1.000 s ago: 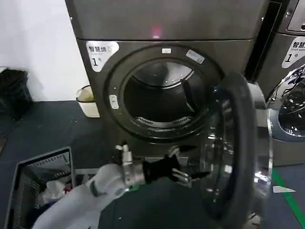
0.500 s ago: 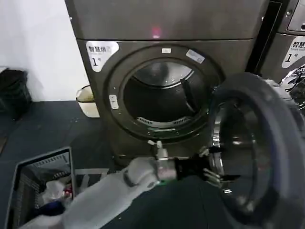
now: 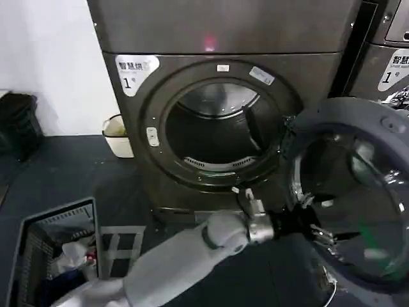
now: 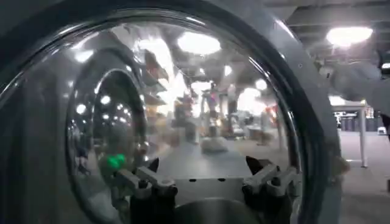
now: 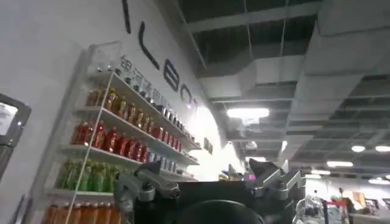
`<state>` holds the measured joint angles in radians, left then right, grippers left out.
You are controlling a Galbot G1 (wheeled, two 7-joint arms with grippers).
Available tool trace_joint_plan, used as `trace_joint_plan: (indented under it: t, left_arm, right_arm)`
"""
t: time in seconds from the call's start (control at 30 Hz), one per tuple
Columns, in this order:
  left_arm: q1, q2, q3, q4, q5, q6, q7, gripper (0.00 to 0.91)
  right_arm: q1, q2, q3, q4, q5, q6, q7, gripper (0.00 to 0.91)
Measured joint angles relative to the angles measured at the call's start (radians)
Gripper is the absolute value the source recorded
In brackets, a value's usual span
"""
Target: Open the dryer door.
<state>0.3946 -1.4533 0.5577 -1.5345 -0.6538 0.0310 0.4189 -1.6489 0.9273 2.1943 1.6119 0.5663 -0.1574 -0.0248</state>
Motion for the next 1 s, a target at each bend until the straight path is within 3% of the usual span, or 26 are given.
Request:
trace_joint_plan:
  t: [0.53, 1.0]
  left_arm:
    - [-0.023, -0.156, 0.011, 0.161, 0.152, -0.031, -0.083, 0.907]
    - [-0.058, -0.156, -0.013, 0.292, 0.272, -0.034, -0.158, 0.907]
  right_arm:
    - [-0.039, 0.019, 0.043, 0.034, 0.039, 0.001, -0.002, 0.907]
    - [-0.044, 0.01, 0.052, 0.028, 0.04, 0.003, -0.003, 0.907]
